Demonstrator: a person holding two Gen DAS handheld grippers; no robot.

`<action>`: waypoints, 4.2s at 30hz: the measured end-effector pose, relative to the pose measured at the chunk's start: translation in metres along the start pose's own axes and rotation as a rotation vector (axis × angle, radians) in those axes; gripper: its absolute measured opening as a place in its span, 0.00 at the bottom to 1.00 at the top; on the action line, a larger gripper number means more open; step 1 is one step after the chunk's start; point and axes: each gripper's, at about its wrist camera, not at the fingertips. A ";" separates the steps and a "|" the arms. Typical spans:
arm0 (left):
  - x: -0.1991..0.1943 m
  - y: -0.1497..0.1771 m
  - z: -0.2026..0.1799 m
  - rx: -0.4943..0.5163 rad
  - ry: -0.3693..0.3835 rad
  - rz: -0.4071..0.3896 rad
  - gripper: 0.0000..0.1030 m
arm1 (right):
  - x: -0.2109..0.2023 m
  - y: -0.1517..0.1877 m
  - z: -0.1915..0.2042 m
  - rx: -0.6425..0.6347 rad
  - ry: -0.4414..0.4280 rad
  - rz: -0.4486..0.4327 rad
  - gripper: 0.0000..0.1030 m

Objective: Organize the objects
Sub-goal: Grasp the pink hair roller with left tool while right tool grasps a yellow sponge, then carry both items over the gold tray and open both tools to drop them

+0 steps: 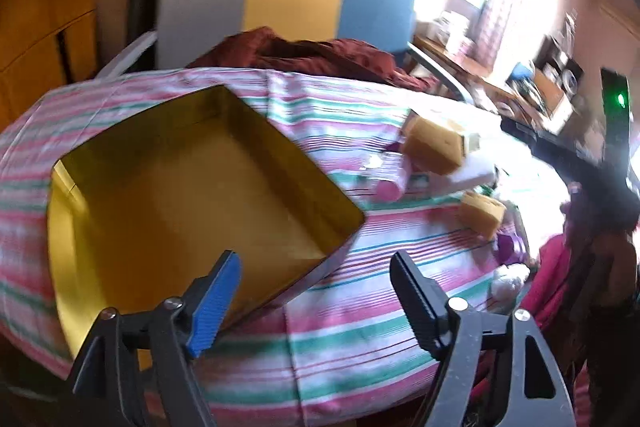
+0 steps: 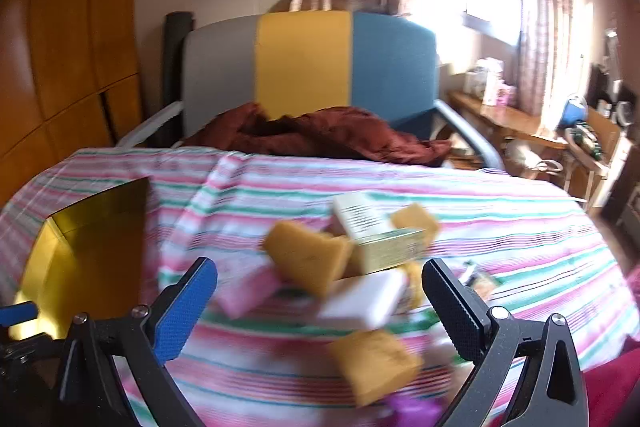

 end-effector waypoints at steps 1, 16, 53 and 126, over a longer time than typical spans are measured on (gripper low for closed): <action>0.003 -0.003 -0.003 0.009 0.007 0.008 0.77 | 0.002 -0.002 -0.010 0.008 0.020 -0.007 1.00; 0.113 -0.067 -0.054 0.234 0.033 0.259 0.75 | 0.046 -0.005 -0.088 0.196 0.016 0.024 1.00; 0.062 -0.052 -0.006 0.067 0.159 0.106 0.59 | 0.056 -0.004 -0.019 0.038 -0.130 0.149 1.00; -0.082 0.057 0.131 -0.287 -0.211 -0.114 0.70 | 0.002 -0.006 0.252 -0.356 -0.328 0.079 1.00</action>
Point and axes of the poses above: each gripper's, at about its wrist camera, not at the fingertips, and x roughly the way its jaws point, z to its left, y to its underside, and after that the axes turned 12 degrees about y, right-handed
